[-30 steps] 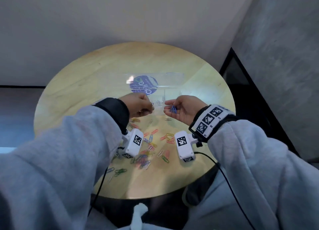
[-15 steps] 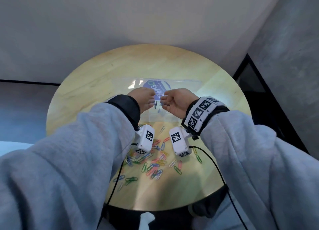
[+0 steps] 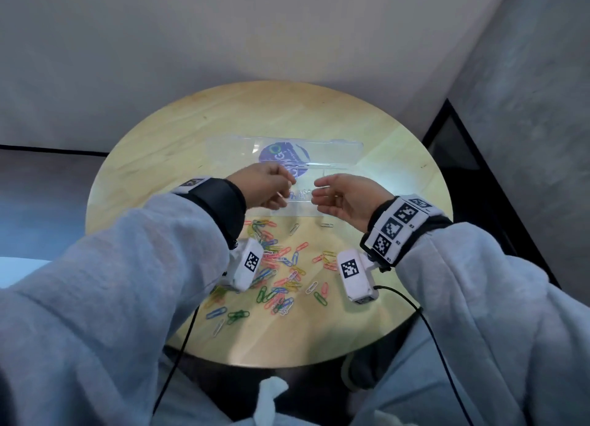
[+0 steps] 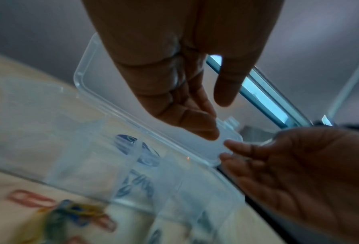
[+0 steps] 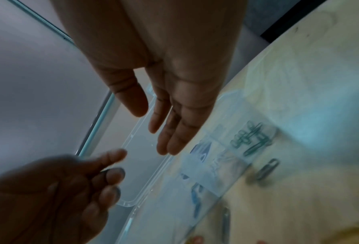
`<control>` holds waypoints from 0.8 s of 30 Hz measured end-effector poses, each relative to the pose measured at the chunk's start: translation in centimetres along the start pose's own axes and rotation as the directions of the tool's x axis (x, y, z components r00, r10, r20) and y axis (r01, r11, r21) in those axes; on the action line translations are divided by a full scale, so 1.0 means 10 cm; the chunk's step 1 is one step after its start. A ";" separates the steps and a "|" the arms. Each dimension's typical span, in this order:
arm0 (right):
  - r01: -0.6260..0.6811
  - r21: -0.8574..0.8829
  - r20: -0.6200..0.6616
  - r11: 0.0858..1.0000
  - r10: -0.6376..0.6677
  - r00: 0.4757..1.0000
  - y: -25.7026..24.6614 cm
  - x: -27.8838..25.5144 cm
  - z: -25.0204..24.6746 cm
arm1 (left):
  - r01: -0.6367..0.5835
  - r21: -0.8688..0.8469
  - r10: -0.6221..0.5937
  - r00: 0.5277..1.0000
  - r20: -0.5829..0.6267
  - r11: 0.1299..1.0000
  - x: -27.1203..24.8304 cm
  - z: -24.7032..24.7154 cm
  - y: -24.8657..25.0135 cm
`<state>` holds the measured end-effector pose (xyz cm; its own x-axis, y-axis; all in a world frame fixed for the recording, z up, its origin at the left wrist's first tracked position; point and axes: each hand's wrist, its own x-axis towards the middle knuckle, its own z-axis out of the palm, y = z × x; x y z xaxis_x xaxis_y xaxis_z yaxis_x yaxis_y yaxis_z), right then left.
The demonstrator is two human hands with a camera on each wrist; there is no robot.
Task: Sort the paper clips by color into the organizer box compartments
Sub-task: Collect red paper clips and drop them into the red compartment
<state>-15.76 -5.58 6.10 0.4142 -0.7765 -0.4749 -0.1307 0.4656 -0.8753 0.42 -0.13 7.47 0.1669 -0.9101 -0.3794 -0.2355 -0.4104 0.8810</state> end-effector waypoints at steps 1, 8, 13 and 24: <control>-0.002 -0.033 -0.019 0.999 0.001 1.000 0.03 -0.04 -0.03 | 0.002 0.137 -0.005 1.000 0.024 0.991 -0.05 0.03 -0.04; -0.035 -0.549 -0.027 0.835 0.024 0.999 0.33 -0.26 -0.15 | -0.022 0.860 -0.111 0.990 0.091 0.509 -0.34 0.24 -0.33; -0.028 -0.906 -0.042 0.422 -0.023 0.999 0.42 -0.27 -0.08 | -0.039 0.914 -0.129 0.987 0.099 0.404 -0.27 0.41 -0.50; -0.102 -0.993 -0.098 0.057 0.058 0.993 0.64 -0.15 -0.17 | -0.090 0.951 -0.061 0.992 0.113 0.295 0.09 0.73 -0.40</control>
<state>-18.72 -2.10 1.03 0.3153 -0.7860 -0.5318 -0.9442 -0.3162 -0.0924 -5.50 0.31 1.56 0.0714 -0.8838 -0.4624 -0.9953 -0.0937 0.0255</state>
